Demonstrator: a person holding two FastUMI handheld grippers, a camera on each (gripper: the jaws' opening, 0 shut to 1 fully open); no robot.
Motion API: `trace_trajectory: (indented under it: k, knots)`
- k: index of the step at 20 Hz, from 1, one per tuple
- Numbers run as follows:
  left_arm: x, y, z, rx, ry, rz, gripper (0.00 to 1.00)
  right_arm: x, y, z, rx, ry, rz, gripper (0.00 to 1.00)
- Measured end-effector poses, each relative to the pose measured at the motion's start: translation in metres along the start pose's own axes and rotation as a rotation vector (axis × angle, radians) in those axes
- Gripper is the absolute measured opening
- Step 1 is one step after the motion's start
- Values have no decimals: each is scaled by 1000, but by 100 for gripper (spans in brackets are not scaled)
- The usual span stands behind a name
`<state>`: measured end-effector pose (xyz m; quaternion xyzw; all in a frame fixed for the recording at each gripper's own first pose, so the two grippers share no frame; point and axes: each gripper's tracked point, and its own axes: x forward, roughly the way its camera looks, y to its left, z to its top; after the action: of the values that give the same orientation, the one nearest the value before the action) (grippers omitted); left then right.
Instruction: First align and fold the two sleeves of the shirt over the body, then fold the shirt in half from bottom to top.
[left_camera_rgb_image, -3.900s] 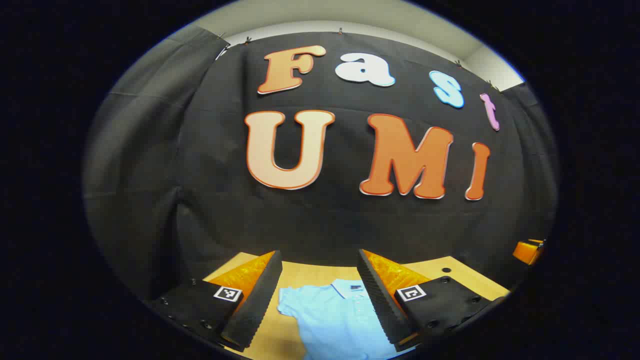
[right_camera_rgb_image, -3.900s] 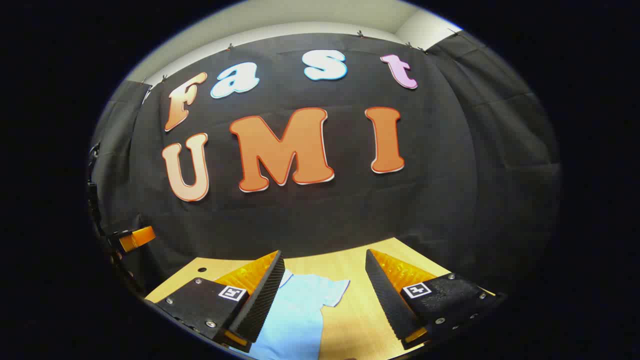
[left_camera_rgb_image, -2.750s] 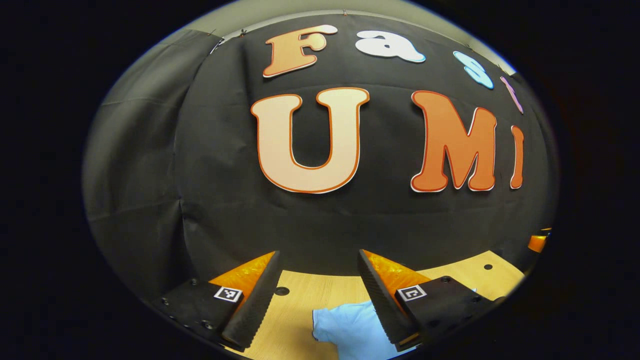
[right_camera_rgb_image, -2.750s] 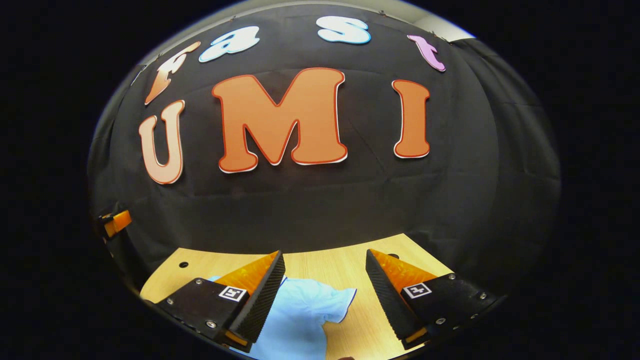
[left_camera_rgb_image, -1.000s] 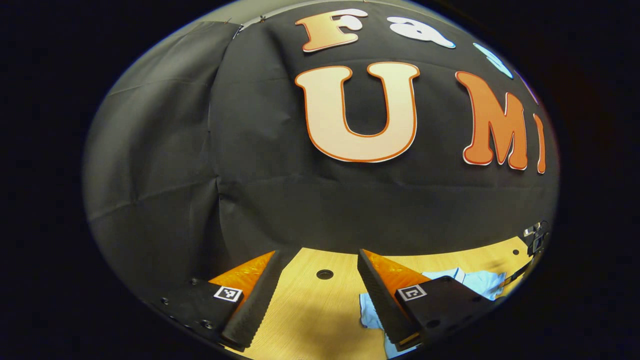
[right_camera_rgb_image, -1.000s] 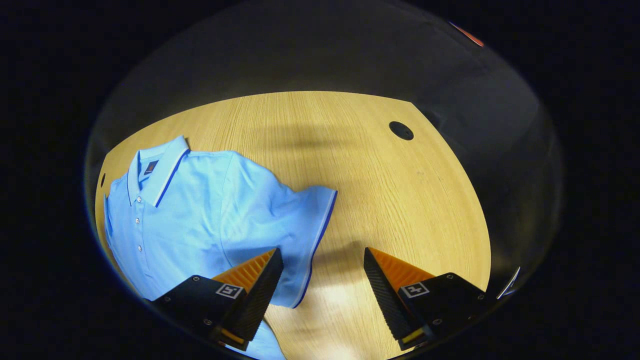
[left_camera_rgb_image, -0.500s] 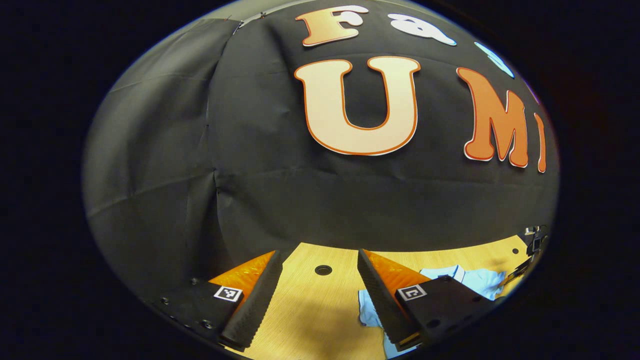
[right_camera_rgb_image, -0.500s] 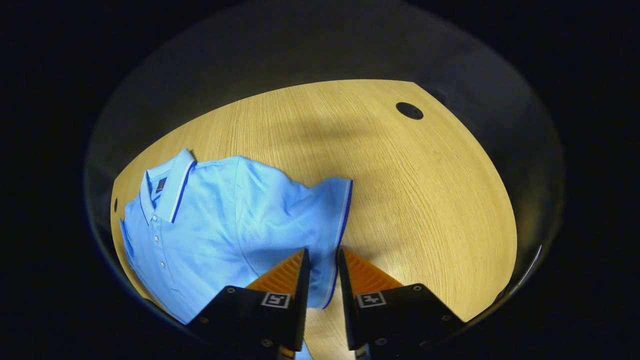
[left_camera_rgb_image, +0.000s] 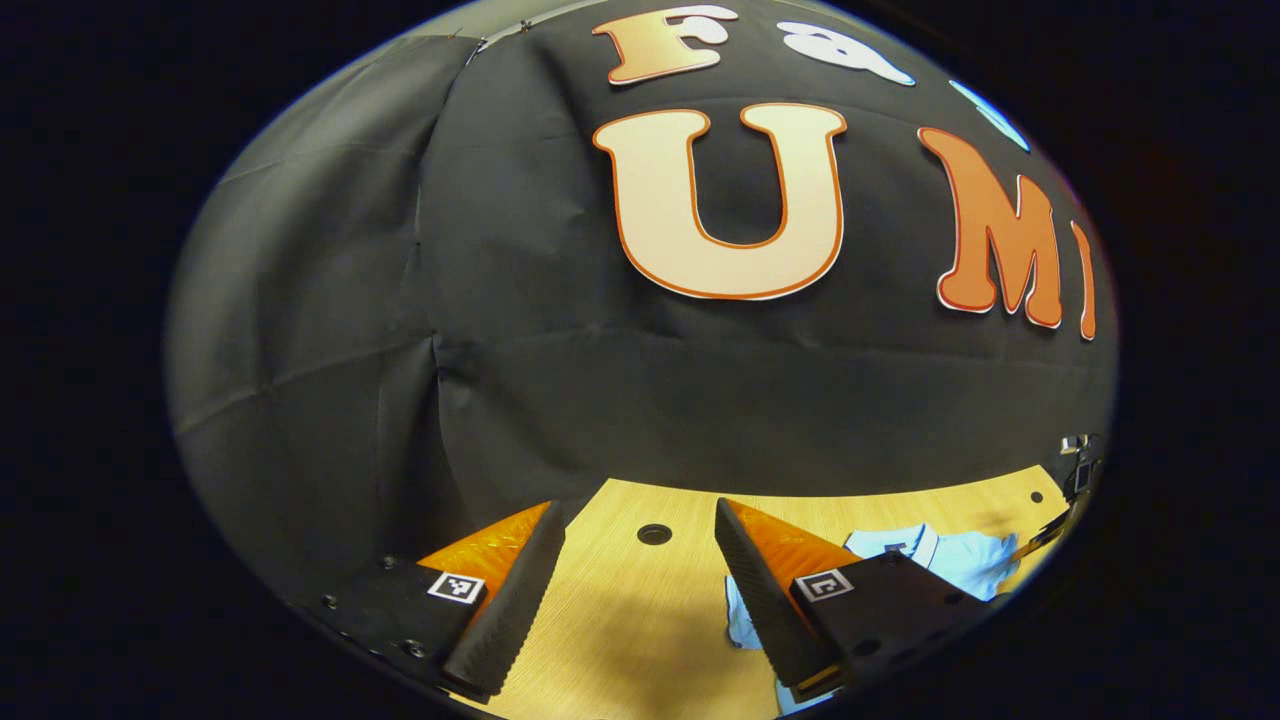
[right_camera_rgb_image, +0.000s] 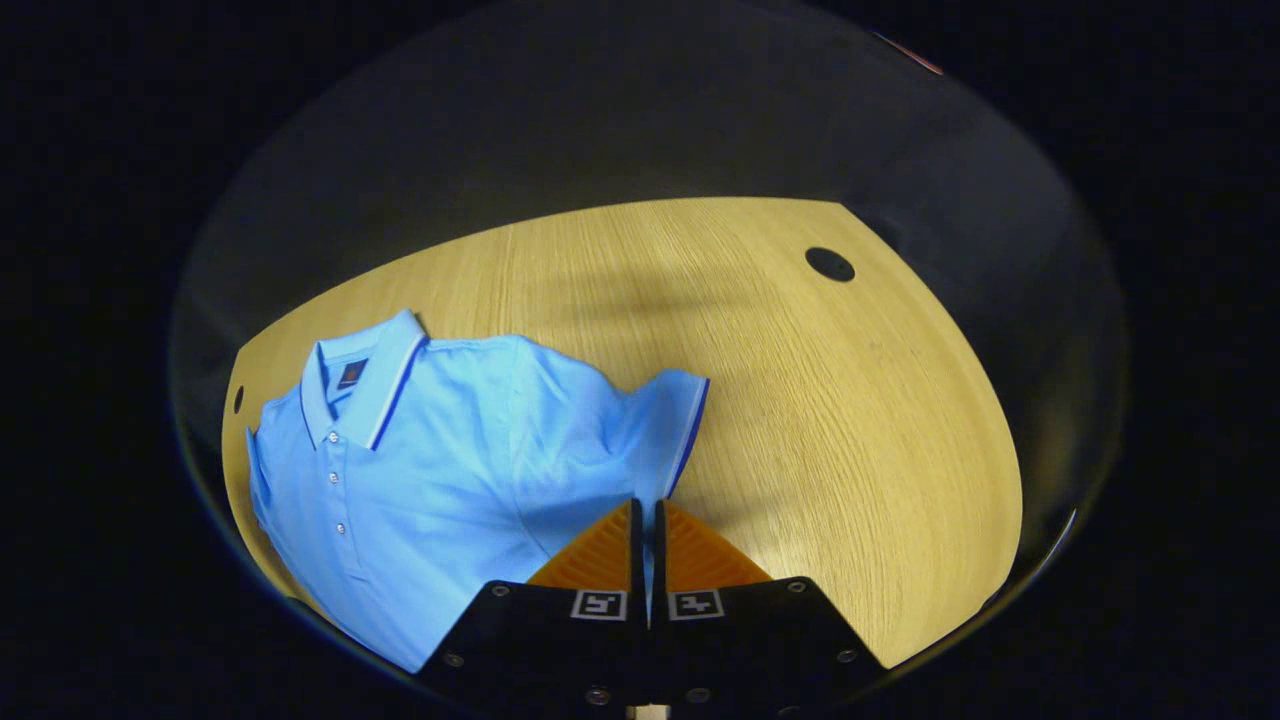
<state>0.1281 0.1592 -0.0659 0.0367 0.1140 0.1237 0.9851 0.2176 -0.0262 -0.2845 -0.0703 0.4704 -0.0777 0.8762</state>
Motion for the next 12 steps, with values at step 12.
trace_trajectory:
  k: [12]
  knots:
    - [4, 18, -1, 0, 5, -32, 96, -94, 131, 33, -134, -140, 202, 1]
